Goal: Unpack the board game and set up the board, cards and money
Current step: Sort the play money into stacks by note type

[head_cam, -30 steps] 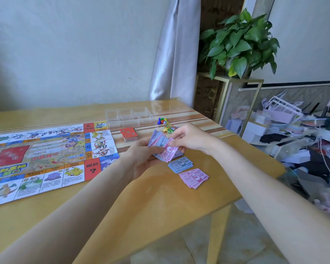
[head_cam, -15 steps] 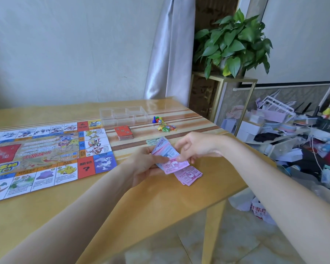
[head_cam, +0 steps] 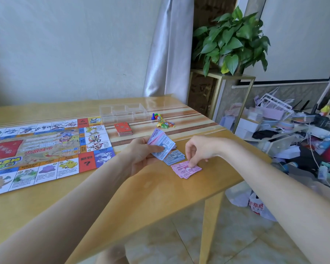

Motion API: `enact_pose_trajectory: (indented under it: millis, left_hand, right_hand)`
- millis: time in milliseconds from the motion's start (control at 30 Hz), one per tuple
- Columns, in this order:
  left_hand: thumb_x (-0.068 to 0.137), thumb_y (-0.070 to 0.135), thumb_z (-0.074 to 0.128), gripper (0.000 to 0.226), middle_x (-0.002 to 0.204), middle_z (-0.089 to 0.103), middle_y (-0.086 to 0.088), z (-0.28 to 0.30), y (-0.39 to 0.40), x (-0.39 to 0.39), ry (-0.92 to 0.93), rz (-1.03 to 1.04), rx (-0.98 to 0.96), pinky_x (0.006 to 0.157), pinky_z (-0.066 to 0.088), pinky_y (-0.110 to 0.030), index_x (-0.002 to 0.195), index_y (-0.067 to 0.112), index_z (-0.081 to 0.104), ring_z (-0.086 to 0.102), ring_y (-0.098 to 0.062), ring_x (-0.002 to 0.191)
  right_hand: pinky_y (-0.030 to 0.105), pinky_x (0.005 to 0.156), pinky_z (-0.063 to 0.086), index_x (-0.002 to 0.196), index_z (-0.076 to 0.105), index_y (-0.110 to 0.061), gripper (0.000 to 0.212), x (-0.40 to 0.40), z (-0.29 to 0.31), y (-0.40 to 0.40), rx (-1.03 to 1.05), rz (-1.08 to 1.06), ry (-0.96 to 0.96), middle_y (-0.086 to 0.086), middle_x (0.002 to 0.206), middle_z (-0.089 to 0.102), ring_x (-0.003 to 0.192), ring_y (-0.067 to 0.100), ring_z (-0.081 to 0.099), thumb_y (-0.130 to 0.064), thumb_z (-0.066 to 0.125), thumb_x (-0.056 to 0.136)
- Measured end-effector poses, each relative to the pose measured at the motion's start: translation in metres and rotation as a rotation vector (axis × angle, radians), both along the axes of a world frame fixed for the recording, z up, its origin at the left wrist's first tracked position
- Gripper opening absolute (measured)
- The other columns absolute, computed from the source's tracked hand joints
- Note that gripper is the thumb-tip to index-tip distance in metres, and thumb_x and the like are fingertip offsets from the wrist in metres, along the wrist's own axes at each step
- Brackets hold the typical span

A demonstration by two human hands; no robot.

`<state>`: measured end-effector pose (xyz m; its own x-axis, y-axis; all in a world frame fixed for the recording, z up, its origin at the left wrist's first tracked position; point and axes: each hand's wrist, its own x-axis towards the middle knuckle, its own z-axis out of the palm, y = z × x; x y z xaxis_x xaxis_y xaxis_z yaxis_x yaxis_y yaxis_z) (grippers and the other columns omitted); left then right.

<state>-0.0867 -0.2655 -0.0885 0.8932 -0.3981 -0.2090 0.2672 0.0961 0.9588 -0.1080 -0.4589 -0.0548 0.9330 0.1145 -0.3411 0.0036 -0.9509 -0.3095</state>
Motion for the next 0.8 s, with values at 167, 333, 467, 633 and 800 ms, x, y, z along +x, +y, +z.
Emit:
enact_pose_trajectory:
  millis: [167,333,467,633,800]
  left_hand:
    - [0.085,-0.007,0.058,0.019,0.087,0.068,-0.009,0.002,0.003,-0.001,-0.012,0.01,0.0,0.059,0.057,-0.019,0.093,0.01,0.063,0.067,-0.012,0.067]
    - [0.086,-0.006,0.057,0.02,0.086,0.067,-0.008,0.0,0.006,0.0,0.002,0.027,-0.001,0.053,0.055,-0.018,0.095,0.01,0.063,0.067,-0.01,0.061]
    - [0.085,-0.007,0.058,0.018,0.084,0.067,-0.009,-0.002,0.003,-0.001,0.019,0.028,-0.013,0.054,0.056,-0.019,0.09,0.01,0.062,0.067,-0.009,0.057]
    - [0.085,-0.007,0.058,0.017,0.085,0.067,-0.01,-0.003,0.002,0.002,0.033,0.034,-0.027,0.055,0.057,-0.02,0.091,0.008,0.062,0.068,-0.01,0.058]
    - [0.085,-0.009,0.057,0.018,0.076,0.069,-0.008,-0.003,0.005,0.004,0.046,0.035,-0.043,0.051,0.055,-0.02,0.089,0.008,0.062,0.068,-0.01,0.055]
  right_hand:
    - [0.018,0.062,0.045,0.1,0.061,-0.023,0.024,-0.007,0.009,0.005,0.149,0.097,0.066,-0.001,0.105,0.055,0.074,0.004,0.053,-0.018,0.073,0.08]
    - [0.022,0.079,0.038,0.119,0.051,-0.029,0.049,-0.016,0.009,0.008,-0.106,0.166,0.123,-0.007,0.115,0.041,0.098,0.009,0.046,-0.026,0.076,0.076]
    - [0.021,0.074,0.035,0.116,0.053,-0.027,0.044,-0.014,0.008,0.009,-0.103,0.178,0.095,-0.006,0.116,0.041,0.089,0.005,0.045,-0.021,0.075,0.078]
    - [0.023,0.079,0.037,0.117,0.052,-0.028,0.046,-0.01,0.008,0.013,-0.134,0.19,0.108,-0.006,0.117,0.042,0.101,0.01,0.046,-0.021,0.075,0.078]
    - [0.026,0.083,0.037,0.115,0.054,-0.027,0.043,-0.01,0.006,0.014,-0.133,0.208,0.098,-0.005,0.117,0.044,0.109,0.014,0.045,-0.019,0.075,0.077]
